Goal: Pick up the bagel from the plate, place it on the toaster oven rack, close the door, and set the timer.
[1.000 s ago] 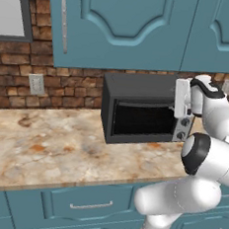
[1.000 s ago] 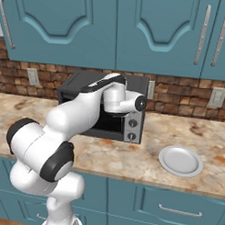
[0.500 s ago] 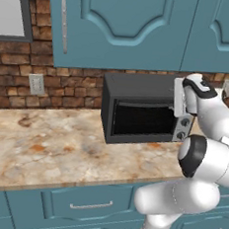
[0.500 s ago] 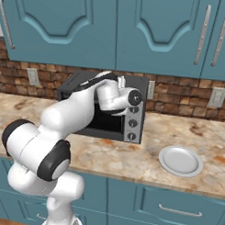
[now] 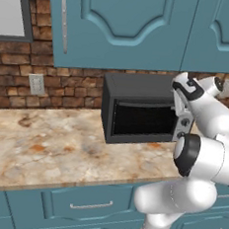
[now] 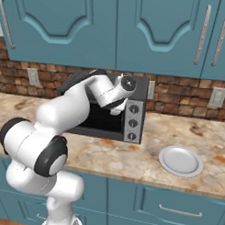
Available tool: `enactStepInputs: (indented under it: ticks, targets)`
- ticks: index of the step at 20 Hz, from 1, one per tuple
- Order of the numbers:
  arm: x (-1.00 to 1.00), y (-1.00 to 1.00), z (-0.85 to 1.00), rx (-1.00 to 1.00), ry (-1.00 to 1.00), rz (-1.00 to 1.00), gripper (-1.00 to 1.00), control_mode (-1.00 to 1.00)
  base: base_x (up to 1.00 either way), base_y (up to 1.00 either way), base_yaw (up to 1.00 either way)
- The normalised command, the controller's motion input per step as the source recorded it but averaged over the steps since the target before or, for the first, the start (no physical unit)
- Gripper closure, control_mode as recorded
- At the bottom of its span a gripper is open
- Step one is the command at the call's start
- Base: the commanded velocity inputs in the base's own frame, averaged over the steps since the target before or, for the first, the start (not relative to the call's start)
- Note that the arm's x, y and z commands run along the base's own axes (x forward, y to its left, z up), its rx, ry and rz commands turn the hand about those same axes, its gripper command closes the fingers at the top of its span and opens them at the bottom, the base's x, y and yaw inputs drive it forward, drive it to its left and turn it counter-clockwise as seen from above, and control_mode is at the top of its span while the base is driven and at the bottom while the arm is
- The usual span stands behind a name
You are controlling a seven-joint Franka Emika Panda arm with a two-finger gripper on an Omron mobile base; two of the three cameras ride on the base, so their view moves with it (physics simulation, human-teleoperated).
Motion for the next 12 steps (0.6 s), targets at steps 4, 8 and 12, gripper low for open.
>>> enactStepInputs:
  ticks: [4, 8, 12]
  targets:
    - [0.0, -1.0, 0.13, 0.0, 0.33, 0.01, -1.0, -1.0, 0.0, 0.0, 0.0]
    - [0.0, -1.0, 0.11, 0.0, 0.27, 0.04, -1.0, -1.0, 0.0, 0.0, 0.0]
    - [-0.01, -1.0, 0.08, 0.0, 0.11, 0.06, -1.0, -1.0, 0.0, 0.0, 0.0]
